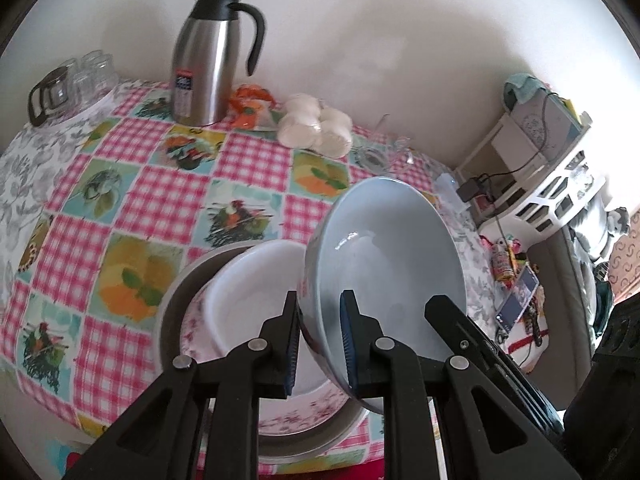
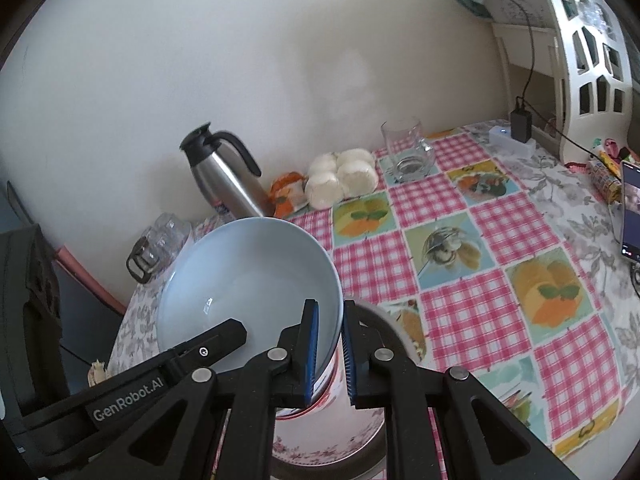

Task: Organize plates and bowls
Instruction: 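Carry the pale blue bowl with the right gripper over the basin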

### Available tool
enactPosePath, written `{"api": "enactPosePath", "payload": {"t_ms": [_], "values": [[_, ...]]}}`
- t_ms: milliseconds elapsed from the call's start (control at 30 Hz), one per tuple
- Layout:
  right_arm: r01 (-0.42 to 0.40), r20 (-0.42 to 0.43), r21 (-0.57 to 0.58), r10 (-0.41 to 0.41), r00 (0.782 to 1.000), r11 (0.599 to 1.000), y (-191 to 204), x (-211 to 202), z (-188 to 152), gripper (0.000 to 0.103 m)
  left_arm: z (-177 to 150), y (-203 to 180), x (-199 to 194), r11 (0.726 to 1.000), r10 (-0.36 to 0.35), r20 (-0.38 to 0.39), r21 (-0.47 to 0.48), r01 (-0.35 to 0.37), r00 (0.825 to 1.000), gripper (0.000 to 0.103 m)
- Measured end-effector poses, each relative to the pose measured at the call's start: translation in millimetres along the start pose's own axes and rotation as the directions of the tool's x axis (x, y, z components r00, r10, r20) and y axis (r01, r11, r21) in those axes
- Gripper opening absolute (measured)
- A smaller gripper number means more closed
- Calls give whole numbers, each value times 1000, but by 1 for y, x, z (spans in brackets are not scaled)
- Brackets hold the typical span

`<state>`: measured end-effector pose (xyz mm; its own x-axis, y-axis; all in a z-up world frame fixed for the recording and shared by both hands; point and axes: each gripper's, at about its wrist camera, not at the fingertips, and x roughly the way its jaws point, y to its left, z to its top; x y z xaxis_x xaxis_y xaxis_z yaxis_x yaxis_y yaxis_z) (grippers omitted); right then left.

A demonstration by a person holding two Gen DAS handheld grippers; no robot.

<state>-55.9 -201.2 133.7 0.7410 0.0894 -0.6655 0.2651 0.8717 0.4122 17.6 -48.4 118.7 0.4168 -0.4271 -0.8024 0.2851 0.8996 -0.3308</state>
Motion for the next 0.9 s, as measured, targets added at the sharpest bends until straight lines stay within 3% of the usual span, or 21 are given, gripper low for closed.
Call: {"api": "enactPosePath", "payload": {"t_ms": [300,900], "values": [[-6,-61,-35,4,998,999,23,23,-11,14,-3,31,8,997,52,-42,-46,-54,998,19],[40,-127,-35,-44,991,999,21,44,-18,14,-7,30,23,994,113,-101,6,-113,988,30]]}}
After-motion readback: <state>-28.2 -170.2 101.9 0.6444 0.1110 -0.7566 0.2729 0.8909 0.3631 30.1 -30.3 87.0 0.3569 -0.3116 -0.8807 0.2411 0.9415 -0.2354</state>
